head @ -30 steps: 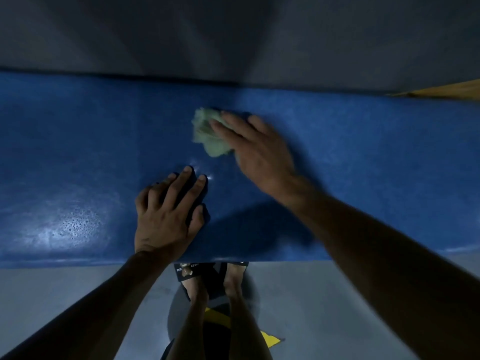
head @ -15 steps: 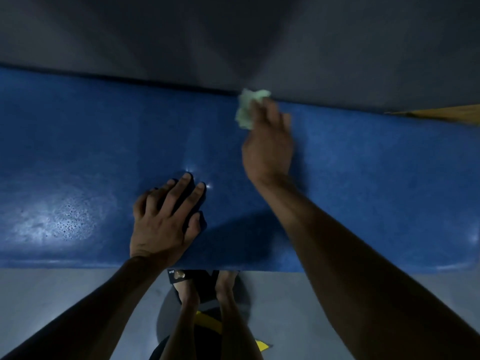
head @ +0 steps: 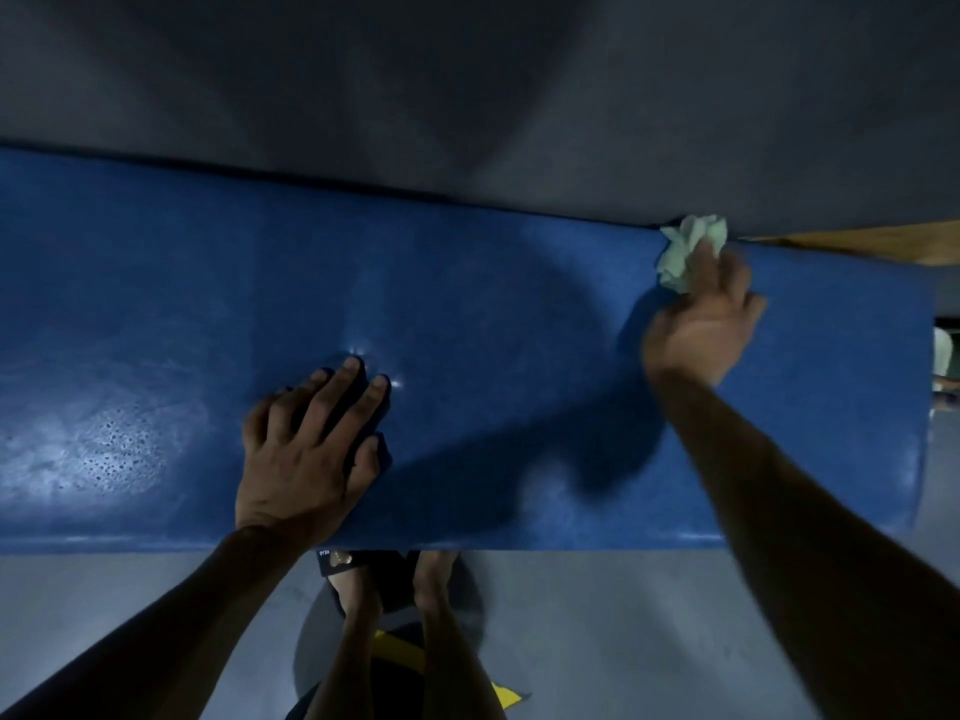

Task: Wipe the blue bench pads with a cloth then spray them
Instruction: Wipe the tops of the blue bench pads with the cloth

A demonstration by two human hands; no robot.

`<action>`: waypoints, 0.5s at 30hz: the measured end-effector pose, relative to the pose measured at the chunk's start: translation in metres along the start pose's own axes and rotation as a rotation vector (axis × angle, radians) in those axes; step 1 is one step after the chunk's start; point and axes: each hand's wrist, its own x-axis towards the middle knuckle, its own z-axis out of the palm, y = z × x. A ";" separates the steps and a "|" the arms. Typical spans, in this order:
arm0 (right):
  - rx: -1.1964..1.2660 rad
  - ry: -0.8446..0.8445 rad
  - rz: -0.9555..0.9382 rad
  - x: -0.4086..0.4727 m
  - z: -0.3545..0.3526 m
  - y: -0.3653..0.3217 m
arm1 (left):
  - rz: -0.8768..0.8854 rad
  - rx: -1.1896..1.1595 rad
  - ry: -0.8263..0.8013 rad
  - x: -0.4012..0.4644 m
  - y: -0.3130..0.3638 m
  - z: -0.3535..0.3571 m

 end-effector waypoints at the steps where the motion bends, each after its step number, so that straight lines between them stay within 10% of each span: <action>1: 0.055 0.012 0.035 -0.010 0.007 -0.026 | 0.001 0.002 -0.004 0.000 0.000 0.000; 6: 0.028 -0.145 -0.411 -0.066 0.020 -0.120 | 0.004 0.002 -0.005 0.000 -0.001 0.001; 10: -0.035 -0.190 -0.822 -0.021 0.006 -0.068 | 0.001 0.003 -0.005 0.001 0.000 0.000; 15: -0.056 -0.060 -0.348 0.016 -0.016 0.034 | -0.016 -0.008 -0.045 0.000 0.000 0.001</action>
